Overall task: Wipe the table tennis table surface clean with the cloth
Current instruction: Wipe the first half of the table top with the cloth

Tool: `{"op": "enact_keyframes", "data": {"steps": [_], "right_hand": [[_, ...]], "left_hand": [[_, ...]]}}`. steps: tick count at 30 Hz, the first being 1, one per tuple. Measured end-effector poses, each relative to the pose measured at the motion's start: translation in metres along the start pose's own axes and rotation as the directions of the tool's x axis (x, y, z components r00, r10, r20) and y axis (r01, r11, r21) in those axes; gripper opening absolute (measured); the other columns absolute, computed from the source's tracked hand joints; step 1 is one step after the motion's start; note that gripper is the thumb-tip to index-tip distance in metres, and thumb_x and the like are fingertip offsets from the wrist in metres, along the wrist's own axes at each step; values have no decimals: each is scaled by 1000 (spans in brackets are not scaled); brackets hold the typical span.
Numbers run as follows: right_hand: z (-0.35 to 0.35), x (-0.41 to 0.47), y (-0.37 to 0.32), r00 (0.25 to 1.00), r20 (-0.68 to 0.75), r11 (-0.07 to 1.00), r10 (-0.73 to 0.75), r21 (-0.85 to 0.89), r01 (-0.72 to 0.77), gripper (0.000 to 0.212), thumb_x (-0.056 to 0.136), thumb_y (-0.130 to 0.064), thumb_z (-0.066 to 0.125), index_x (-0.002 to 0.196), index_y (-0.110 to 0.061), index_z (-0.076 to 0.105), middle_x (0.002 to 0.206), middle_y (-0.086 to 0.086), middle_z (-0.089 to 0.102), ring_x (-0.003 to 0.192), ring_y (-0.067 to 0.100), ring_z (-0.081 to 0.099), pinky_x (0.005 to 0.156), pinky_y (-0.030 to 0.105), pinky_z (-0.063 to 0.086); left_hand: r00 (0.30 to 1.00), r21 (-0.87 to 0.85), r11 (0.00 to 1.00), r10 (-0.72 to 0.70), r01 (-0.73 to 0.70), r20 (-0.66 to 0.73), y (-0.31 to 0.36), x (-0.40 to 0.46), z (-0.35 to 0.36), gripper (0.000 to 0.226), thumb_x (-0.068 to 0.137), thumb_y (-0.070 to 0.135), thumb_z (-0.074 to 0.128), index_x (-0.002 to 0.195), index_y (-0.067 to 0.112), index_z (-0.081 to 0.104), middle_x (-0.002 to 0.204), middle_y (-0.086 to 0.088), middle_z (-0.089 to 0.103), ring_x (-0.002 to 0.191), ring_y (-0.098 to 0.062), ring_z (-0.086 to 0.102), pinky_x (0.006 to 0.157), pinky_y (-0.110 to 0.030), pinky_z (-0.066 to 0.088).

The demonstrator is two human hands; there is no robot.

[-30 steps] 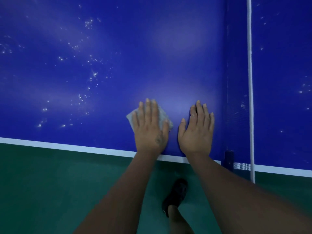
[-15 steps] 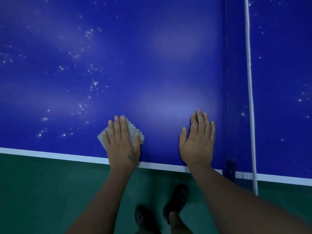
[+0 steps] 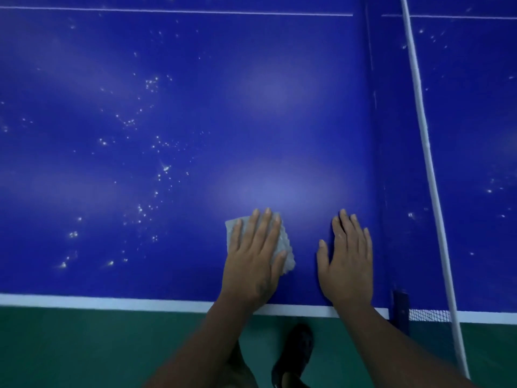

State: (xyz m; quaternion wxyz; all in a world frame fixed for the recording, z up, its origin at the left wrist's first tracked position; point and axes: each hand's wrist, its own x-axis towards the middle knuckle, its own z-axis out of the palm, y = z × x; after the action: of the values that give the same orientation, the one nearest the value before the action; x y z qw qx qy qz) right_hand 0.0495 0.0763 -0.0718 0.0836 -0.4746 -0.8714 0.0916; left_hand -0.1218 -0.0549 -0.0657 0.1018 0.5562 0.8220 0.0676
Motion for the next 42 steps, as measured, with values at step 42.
{"op": "enact_keyframes", "data": {"steps": [42], "right_hand": [[74, 278, -202, 991, -74, 992, 109, 70, -104, 60, 107, -34, 51, 158, -4, 44, 174, 6, 29, 164, 23, 18, 132, 54, 18]], "left_hand": [[989, -1, 1000, 22, -23, -146, -342, 513, -109, 71, 110, 52, 18, 168, 11, 24, 176, -7, 20, 164, -29, 9, 131, -57, -1]]}}
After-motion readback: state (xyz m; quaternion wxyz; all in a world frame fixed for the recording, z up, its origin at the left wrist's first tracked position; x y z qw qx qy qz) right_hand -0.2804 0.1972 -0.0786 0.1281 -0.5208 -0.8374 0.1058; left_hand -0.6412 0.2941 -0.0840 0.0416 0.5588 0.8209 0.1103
